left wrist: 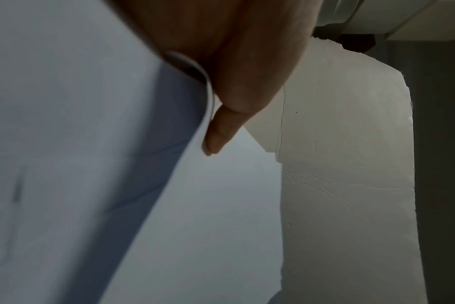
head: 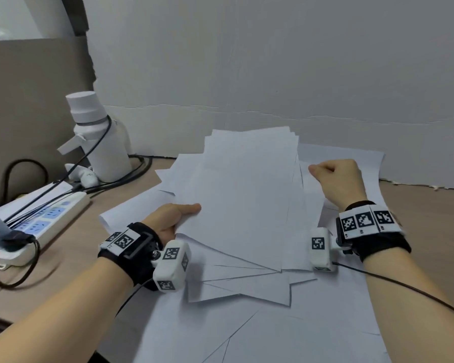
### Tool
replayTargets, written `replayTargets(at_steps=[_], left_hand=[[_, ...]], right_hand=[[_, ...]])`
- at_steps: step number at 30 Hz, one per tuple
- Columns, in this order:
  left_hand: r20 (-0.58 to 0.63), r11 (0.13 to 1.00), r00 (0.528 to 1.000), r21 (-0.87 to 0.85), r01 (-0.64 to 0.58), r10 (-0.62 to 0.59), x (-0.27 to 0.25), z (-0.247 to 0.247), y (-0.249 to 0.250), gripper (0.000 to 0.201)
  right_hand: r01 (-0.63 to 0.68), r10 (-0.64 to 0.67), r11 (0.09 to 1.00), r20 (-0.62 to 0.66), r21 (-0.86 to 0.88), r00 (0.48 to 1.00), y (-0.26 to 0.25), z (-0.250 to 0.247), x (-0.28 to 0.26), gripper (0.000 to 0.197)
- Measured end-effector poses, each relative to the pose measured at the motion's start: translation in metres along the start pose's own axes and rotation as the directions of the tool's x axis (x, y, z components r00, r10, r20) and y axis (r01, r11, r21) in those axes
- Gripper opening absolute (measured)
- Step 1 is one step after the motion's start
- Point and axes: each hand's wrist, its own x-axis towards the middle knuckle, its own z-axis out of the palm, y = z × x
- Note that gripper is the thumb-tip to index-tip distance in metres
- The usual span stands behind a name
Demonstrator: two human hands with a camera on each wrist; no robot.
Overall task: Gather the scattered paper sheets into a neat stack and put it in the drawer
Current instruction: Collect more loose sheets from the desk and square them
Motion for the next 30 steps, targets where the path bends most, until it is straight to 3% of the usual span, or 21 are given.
replayTargets(at_steps=[2,4,7,10,13,15,17,21,23,25,30], left_hand=[[0.018,1.000,1.000,-0.016,0.024,-0.023,-0.002,0.003,0.000,0.023],[0.040,0.998,0.998,-0.040,0.046,-0.045,-0.003,0.006,-0.002,0.023],[0.060,0.997,0.996,-0.029,0.067,-0.065,-0.006,0.010,-0.003,0.019],[0.032,0.996,0.996,0.023,0.086,-0.086,-0.009,0.016,-0.002,0.017],[-0.030,0.994,0.995,0.049,0.100,-0.098,-0.008,0.017,-0.004,0.028],[-0.059,0.997,0.996,0.039,0.067,-0.065,-0.006,0.016,-0.005,0.031],[-0.067,1.000,0.997,0.011,0.028,-0.027,-0.005,0.015,-0.005,0.030],[-0.098,0.999,0.995,-0.044,0.017,-0.021,-0.005,0.012,-0.006,0.026],[-0.092,0.997,0.994,-0.057,0.046,-0.052,-0.006,0.014,-0.006,0.025],[-0.061,0.996,0.996,-0.067,0.061,-0.065,-0.007,0.015,-0.003,0.019],[-0.025,0.996,0.999,-0.077,0.038,-0.040,0.002,0.016,0.011,0.031]], right_hand=[[0.131,-0.131,0.991,0.016,0.041,0.991,-0.011,-0.001,-0.003,0.024],[0.228,-0.221,0.970,-0.075,0.091,0.972,-0.017,-0.002,-0.003,0.020],[0.263,-0.211,0.953,-0.297,0.150,0.931,-0.022,-0.002,-0.001,0.021],[0.203,-0.125,0.963,-0.367,0.179,0.922,-0.021,0.001,0.001,0.022],[-0.030,0.041,0.997,-0.147,0.077,0.988,-0.014,0.004,0.006,0.023],[-0.193,0.193,0.981,0.007,0.000,0.981,-0.010,0.003,0.009,0.017],[-0.276,0.277,0.961,0.136,-0.024,0.951,-0.011,-0.003,0.010,0.016],[-0.374,0.374,0.923,0.440,-0.090,0.816,-0.014,-0.013,0.005,0.013],[-0.350,0.384,0.921,0.555,-0.172,0.738,-0.015,-0.012,0.002,0.016],[-0.291,0.401,0.916,0.611,-0.275,0.683,-0.016,-0.009,-0.001,0.018],[-0.211,0.410,0.910,0.694,-0.358,0.592,-0.021,-0.001,-0.009,0.008]])
